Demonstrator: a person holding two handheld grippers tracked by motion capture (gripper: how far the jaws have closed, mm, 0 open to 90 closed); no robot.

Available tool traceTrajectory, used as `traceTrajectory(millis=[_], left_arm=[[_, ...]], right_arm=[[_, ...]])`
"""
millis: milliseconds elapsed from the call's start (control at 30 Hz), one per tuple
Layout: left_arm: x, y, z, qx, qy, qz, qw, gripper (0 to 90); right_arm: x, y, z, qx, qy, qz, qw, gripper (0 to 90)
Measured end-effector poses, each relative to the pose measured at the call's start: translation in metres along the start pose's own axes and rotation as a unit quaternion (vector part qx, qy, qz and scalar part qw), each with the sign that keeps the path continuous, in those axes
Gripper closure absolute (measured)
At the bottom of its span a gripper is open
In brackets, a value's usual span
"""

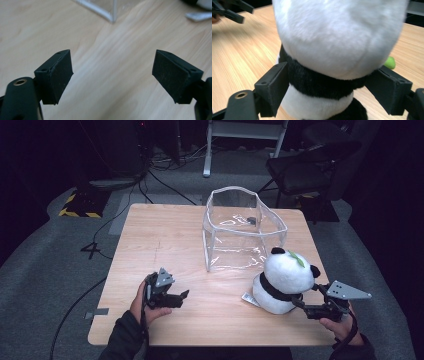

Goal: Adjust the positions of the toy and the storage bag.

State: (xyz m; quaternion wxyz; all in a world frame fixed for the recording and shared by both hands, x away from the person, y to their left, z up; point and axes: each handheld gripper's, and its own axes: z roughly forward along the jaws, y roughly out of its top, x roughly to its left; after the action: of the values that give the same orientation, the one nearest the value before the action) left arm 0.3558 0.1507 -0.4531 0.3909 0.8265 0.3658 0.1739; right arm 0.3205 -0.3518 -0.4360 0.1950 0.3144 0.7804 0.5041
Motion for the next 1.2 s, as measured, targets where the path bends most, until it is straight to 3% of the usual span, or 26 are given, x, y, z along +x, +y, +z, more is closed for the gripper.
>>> traceTrajectory(millis=[67,367,400,533,633,733,1000,1200], left_arm=[[-0.002,0.024,0.009,-0.011,-0.005,0.011,0.9999,17.5],[-0.001,0.075,0.016,-0.044,-0.003,0.024,0.9988,17.2],[-0.001,0.075,0.016,-0.044,-0.003,0.024,0.9988,17.3],[0.004,0.100,0.020,-0.061,0.004,0.011,0.9980,16.9],[0.007,0.109,0.023,-0.074,0.005,-0.002,0.9973,17.0],[0.006,0.118,0.025,-0.082,0.014,0.004,0.9965,17.0],[-0.003,0.137,0.028,-0.101,0.007,0.024,0.9946,17.6],[-0.005,0.147,0.035,-0.105,0.011,0.023,0.9941,18.8]], right_arm=[[0.001,0.001,0.004,-0.005,0.003,0.001,1.0000,18.6],[0.000,0.003,0.005,-0.002,0.002,0.003,1.0000,18.0],[0.000,0.003,0.005,-0.003,0.002,0.004,1.0000,17.8],[0.001,0.005,0.007,-0.003,0.001,0.003,1.0000,16.7],[0.002,0.005,0.009,0.001,-0.002,-0.001,1.0000,16.5],[0.003,0.004,0.011,0.008,-0.004,-0.010,0.9999,16.3],[0.001,0.002,0.013,0.014,-0.003,-0.010,0.9998,16.2],[0.002,0.001,0.015,0.021,-0.001,-0.011,0.9997,15.9]])
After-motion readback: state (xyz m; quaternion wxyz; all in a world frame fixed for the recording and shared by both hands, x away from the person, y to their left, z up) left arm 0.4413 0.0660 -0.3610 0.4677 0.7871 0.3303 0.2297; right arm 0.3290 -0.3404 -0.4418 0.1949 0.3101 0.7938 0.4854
